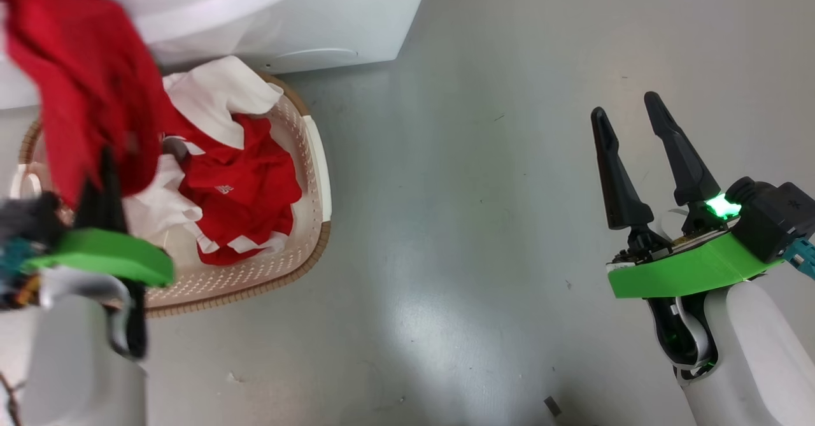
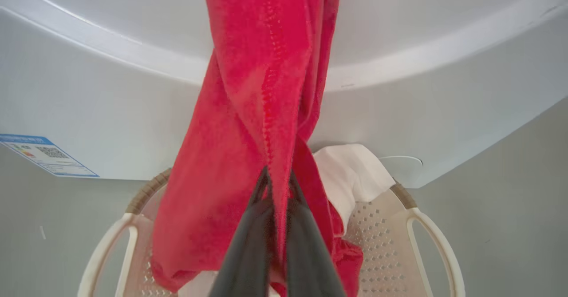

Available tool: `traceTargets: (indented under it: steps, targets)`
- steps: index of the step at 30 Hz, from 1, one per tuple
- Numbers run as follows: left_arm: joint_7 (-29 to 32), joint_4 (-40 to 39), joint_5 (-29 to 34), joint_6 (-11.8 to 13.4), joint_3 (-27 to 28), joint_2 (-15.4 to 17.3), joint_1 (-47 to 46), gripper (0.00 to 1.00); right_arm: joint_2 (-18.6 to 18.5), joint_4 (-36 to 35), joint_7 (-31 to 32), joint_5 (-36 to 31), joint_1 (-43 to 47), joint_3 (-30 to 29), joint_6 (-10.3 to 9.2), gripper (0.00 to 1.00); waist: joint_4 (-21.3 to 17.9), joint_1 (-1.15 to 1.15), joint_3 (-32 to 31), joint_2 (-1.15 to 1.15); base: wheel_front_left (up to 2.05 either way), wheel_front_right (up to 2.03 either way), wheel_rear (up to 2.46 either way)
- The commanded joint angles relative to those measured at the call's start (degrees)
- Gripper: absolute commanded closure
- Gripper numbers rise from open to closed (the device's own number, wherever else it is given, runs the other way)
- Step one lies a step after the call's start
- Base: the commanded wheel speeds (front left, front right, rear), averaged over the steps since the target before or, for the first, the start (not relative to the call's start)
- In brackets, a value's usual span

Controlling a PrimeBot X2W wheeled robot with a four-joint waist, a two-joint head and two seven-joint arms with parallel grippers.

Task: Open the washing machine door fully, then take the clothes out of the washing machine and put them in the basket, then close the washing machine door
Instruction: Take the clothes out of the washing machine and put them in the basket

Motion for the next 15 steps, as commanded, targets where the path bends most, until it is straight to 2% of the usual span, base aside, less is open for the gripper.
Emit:
traceTargets:
  steps: [1,8,15]
  targets:
    - [-0.28,-0.68,0.34,-0.26,0.36,1.07,2.8,1.0,-0.3,-1.42,-0.36,-0.22,0.99,0.93,0.36,0.0,0.11,0.0,0.1,0.0,0.0,0.0,0.0]
    - [-0.28,6.67,-0.98,-0.37,-2.73,-0.05,3.91,1.0,-0.41,-1.46,-0.36,-0.12,0.69,1.5,0.36,0.0,-0.38,0.0,0.68,0.0,0.0,0.0,0.0]
    - [-0.28,18.56,-2.23,-0.38,-6.82,1.66,-0.22,1.0,-0.42,-1.41,-0.36,-0.07,0.81,2.13,0.36,0.0,-1.52,0.0,1.83,0.0,0.0,0.0,0.0]
